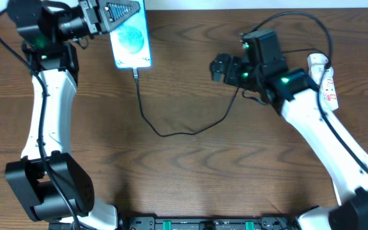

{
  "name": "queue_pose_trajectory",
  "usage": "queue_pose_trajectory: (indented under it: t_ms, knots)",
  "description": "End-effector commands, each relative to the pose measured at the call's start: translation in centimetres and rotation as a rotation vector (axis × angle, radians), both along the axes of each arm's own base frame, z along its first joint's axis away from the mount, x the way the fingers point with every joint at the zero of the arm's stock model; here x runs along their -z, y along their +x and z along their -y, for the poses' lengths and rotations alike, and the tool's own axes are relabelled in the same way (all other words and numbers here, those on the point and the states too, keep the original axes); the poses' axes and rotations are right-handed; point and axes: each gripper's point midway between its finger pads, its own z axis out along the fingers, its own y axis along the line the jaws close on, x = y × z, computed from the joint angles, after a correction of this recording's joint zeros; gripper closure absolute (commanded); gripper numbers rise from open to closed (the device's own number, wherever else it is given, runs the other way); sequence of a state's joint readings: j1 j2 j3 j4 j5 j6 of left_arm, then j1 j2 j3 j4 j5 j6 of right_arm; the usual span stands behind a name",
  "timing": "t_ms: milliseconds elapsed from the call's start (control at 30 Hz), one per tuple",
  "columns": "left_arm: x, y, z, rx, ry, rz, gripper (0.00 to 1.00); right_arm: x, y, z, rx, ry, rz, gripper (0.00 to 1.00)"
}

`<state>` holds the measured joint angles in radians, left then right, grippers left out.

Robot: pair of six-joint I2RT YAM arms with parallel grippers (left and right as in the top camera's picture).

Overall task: Plug charger to phone and switch on socket
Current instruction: 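Release the connector and move the right gripper toward the power strip, then lower the held phone with the left gripper toward the table center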

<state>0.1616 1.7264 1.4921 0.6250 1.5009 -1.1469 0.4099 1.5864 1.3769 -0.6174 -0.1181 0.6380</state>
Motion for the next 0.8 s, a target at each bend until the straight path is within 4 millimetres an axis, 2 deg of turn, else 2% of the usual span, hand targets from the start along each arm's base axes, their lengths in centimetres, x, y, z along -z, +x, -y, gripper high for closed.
queue_pose_trajectory:
  t_ms: [0, 133, 333, 567, 767]
  knots:
    - [2.1, 1.2, 0.0, -0.047, -0.014, -0.026, 0.93, -3.5, -0.6, 3.8, 0.114, -0.108, 0.101, 0.01]
    - [4.3, 1.6, 0.8, -0.031, -0.011, -0.051, 0.93, -5.7, -2.2, 5.2, 0.145, -0.124, 0.137, 0.01]
    - [7.8, 2.9, 3.2, 0.020, -0.016, -0.128, 0.93, -7.6, -3.7, 6.0, 0.154, -0.115, 0.167, 0.01]
    - [13.3, 4.7, 6.3, 0.056, -0.021, -0.252, 0.93, -7.6, -4.3, 6.7, 0.167, -0.137, 0.157, 0.01]
    - [18.2, 6.2, 7.7, 0.046, -0.020, -0.357, 0.93, -7.5, -4.3, 6.7, 0.169, -0.140, 0.155, 0.01]
